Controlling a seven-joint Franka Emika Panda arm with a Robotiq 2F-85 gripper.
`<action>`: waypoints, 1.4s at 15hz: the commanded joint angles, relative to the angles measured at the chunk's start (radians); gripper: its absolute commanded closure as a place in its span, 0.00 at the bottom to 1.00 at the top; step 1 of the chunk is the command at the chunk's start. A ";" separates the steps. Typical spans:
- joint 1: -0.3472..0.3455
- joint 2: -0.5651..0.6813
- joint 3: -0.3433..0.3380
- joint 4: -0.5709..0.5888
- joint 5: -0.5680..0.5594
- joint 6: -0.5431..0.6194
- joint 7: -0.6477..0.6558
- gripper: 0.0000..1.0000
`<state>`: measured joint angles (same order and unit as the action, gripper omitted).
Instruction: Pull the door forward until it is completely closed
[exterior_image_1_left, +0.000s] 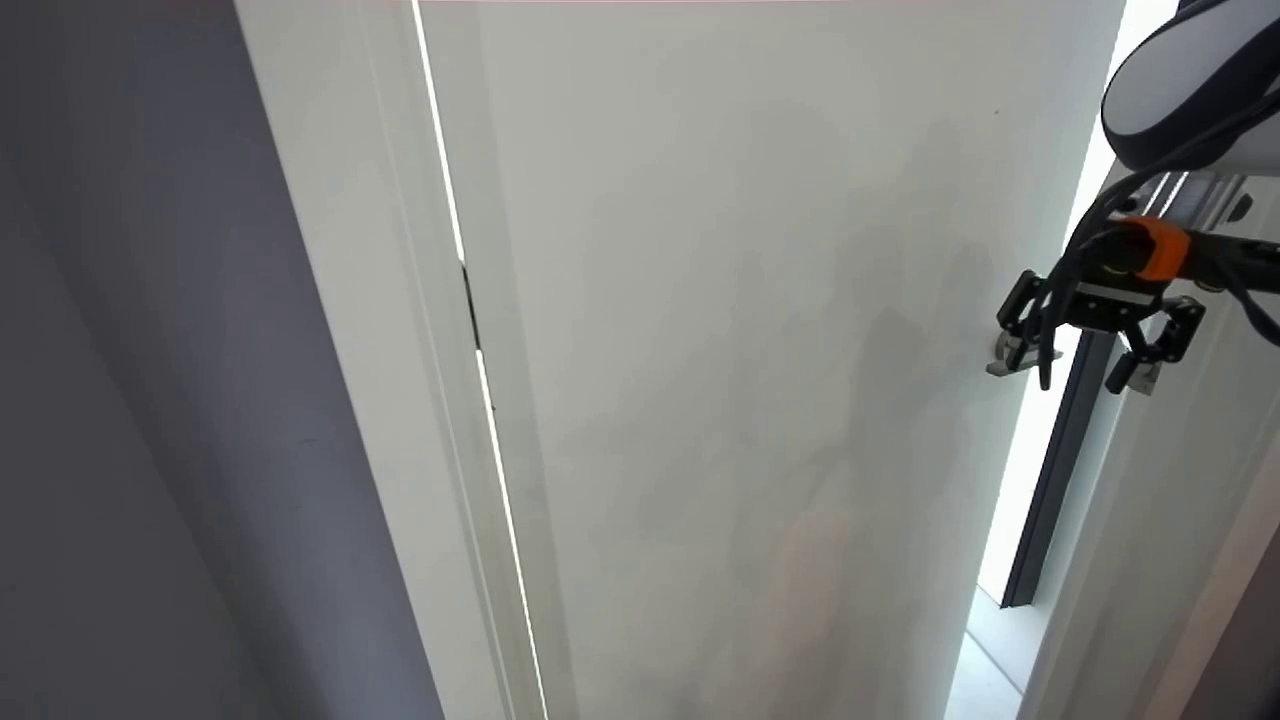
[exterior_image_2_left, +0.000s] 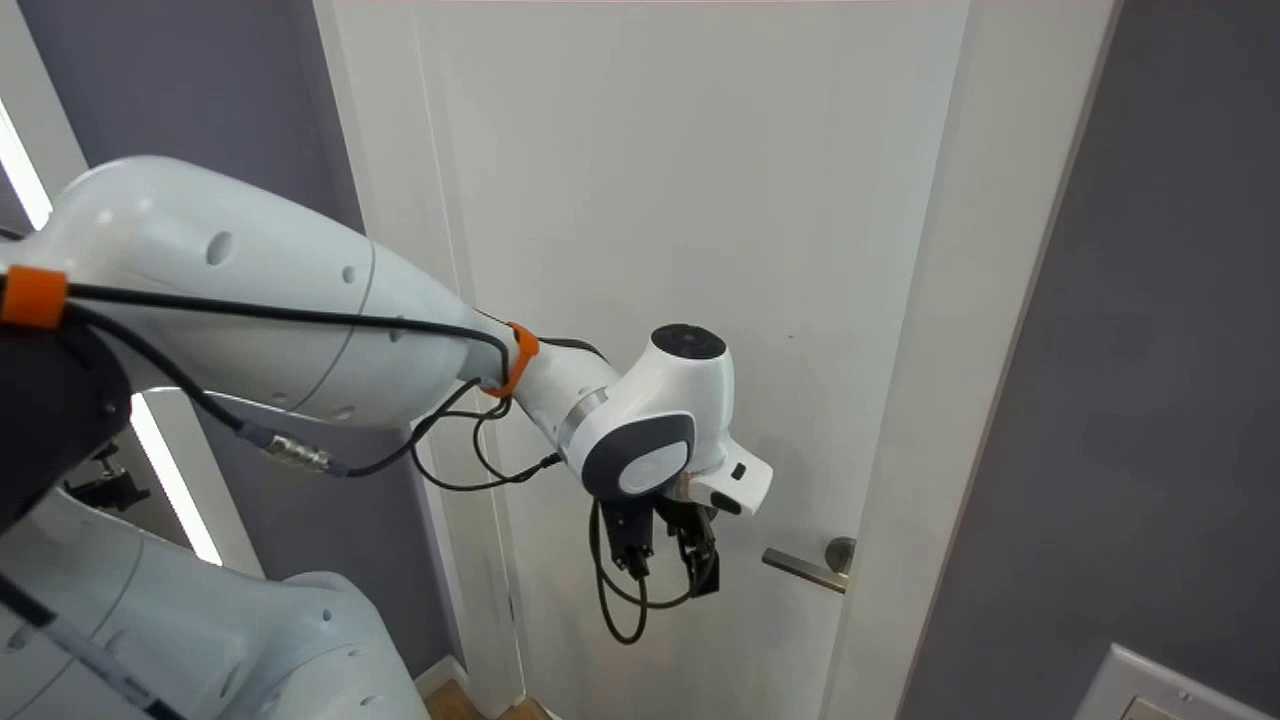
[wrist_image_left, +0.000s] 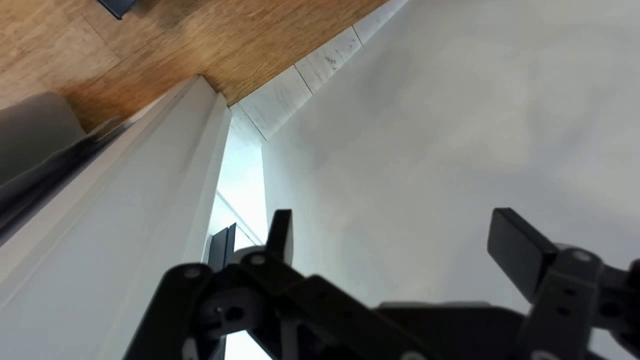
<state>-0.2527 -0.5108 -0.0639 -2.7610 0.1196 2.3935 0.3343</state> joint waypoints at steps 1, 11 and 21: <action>-0.011 0.105 -0.025 0.033 0.055 0.142 0.073 0.00; 0.042 0.307 -0.087 0.092 0.269 0.412 0.113 0.00; 0.081 0.418 -0.140 0.174 0.543 0.451 -0.012 0.00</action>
<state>-0.1987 -0.1330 -0.1809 -2.6279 0.5602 2.8385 0.3845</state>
